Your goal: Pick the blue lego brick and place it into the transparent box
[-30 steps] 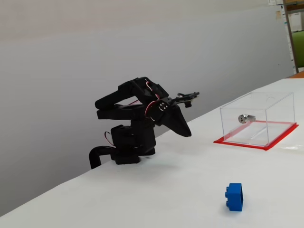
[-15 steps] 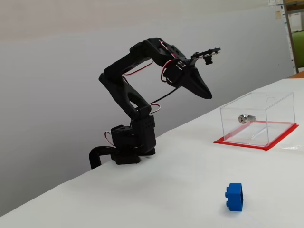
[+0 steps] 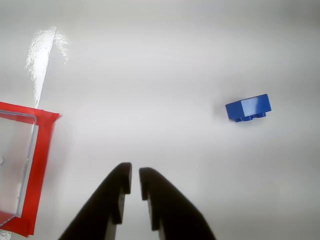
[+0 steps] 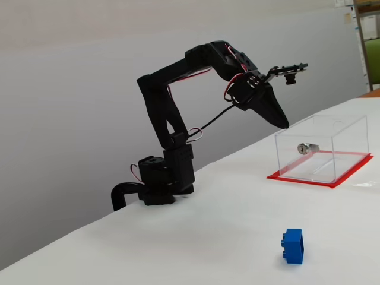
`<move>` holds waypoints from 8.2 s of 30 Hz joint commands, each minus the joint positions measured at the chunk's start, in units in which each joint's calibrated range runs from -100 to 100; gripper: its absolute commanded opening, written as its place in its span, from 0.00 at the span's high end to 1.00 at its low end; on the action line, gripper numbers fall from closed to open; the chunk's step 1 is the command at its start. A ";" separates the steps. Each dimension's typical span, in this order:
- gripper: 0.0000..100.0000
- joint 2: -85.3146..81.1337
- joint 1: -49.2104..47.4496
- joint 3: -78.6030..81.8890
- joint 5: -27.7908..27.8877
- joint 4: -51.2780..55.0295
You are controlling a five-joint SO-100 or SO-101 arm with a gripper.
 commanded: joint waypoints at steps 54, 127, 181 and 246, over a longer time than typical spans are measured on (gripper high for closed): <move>0.98 27.87 25.19 -34.15 -4.35 6.12; 0.70 64.18 23.05 -64.26 -28.83 2.73; 0.86 67.83 18.91 -64.35 -29.93 2.82; 0.76 70.21 25.19 -71.22 -33.11 2.47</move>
